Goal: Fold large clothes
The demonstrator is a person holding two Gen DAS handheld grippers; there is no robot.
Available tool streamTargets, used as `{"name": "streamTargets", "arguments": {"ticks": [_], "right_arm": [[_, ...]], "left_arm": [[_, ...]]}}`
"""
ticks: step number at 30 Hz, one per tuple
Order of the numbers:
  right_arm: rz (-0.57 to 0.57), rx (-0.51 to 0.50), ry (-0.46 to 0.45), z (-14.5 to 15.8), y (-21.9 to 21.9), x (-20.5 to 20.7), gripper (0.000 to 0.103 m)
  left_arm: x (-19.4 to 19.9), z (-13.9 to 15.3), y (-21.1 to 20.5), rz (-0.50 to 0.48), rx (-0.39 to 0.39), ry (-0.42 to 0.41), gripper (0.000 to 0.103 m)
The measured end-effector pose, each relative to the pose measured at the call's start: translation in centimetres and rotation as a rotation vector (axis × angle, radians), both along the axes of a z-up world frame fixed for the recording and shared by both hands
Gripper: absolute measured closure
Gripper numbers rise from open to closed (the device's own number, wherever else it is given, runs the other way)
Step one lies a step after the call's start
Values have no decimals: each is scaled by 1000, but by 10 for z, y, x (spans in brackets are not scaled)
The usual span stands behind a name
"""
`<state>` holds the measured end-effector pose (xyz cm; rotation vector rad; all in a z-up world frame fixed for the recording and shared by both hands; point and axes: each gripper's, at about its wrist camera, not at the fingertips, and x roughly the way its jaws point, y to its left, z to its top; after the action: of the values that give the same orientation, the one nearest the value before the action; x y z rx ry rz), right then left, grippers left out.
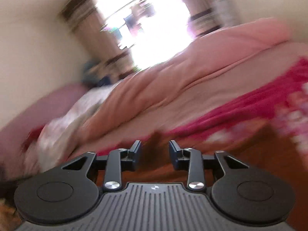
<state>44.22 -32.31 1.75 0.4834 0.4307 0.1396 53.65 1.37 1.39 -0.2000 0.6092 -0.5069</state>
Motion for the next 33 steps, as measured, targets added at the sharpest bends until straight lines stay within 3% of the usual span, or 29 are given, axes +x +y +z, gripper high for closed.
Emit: {"name": "streamTargets", "arguments": {"ticks": [3, 6, 8, 11, 17, 21, 24, 26, 30, 33], "right_arm": [[71, -9, 51, -22, 41, 18, 70], [93, 8, 124, -48, 58, 35, 73], [82, 3, 145, -58, 56, 38, 78], [27, -14, 150, -57, 33, 34, 79], [-182, -99, 183, -49, -48, 8, 76], [-297, -72, 211, -57, -97, -5, 84], [-354, -38, 238, -73, -108, -6, 88], [-368, 9, 219, -80, -115, -10, 90], [-377, -6, 220, -77, -115, -9, 90], [-414, -13, 203, -57, -105, -23, 82]], "left_arm": [[6, -23, -35, -46, 27, 38, 44], [17, -46, -42, -44, 35, 107, 45], [22, -53, -37, -4, 105, 93, 44], [24, -56, -15, 46, 172, 76, 44], [35, -57, 65, 224, 195, 89, 44], [41, -70, 107, 304, 137, 129, 44], [40, -81, 118, 289, 69, 128, 44], [42, -75, 119, 288, 90, 133, 44], [48, -58, 110, 301, 114, 159, 44], [14, -34, 105, 301, 105, 108, 44]]}}
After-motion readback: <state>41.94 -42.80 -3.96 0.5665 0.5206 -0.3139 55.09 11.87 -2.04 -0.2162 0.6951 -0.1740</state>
